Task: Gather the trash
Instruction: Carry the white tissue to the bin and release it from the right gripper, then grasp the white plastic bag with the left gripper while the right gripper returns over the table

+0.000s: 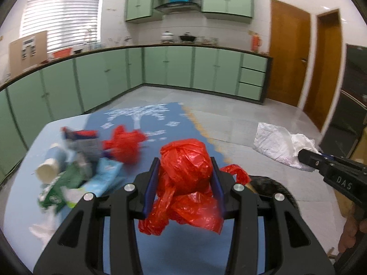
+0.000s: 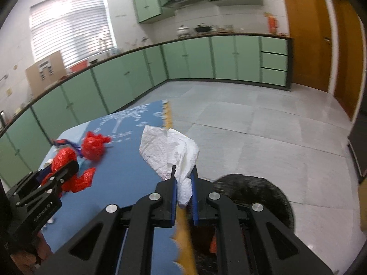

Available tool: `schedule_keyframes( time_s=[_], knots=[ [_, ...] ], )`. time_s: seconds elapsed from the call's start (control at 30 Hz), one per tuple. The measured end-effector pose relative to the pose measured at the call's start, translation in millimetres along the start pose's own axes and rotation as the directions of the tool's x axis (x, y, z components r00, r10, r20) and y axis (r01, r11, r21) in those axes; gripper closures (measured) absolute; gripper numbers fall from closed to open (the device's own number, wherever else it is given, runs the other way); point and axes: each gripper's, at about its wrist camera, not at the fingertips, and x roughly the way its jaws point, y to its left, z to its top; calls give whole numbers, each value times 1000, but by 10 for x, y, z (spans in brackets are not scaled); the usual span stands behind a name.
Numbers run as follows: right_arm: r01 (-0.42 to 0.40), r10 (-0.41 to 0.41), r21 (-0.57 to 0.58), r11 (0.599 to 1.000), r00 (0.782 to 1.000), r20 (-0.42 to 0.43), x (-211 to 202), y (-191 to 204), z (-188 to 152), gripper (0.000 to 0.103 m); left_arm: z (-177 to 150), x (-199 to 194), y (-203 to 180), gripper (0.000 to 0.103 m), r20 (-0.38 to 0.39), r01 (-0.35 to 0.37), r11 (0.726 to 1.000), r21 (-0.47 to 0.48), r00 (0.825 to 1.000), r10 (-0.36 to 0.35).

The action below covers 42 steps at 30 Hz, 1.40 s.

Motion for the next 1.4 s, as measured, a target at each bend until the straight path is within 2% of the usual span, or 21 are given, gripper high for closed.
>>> schedule_keyframes(
  time_s=[0.17,0.43,0.6,0.8,0.9,0.97,1.03,1.07,1.13,1.17,1.23,1.4],
  knots=[
    [79,-80,47,996,997,7,-148,-408,-63,92,25,140,-478,63,-7,93,995,37,996,-93],
    [173,-173,97,980,985,-10,-251,-863,-178,92,8,395,-1090,63,-32,174,980,92,985,-172],
    [215,-212,127,968,977,-34,-221,-1075,-283,92,-16,614,-1379,62,-78,218,968,122,975,-209],
    [263,-249,161,951,963,-99,-75,-1329,-484,92,-72,943,-1590,61,-177,283,950,131,950,-258],
    [282,-262,175,943,956,-128,-7,-1466,-566,92,-105,1087,-1647,56,-219,306,944,126,936,-274],
    [291,-267,175,941,952,-150,58,-1530,-605,91,-114,1143,-1674,47,-232,309,942,131,933,-273],
    [301,-273,170,938,947,-169,115,-1575,-634,83,-112,1155,-1687,42,-240,320,938,131,929,-283],
    [306,-277,172,937,945,-173,131,-1588,-659,82,-109,1155,-1685,37,-241,325,937,131,927,-288],
    [309,-278,176,935,943,-181,164,-1611,-676,67,-89,1135,-1660,32,-236,329,935,132,927,-293],
    [313,-281,180,932,942,-182,169,-1620,-679,65,-85,1126,-1649,32,-233,329,935,132,927,-293],
    [322,-291,181,929,940,-177,159,-1622,-675,49,-58,1100,-1599,31,-225,325,937,125,929,-292],
    [331,-307,175,927,940,-149,68,-1539,-643,35,54,993,-1387,28,-185,291,953,87,944,-272]
  ],
)
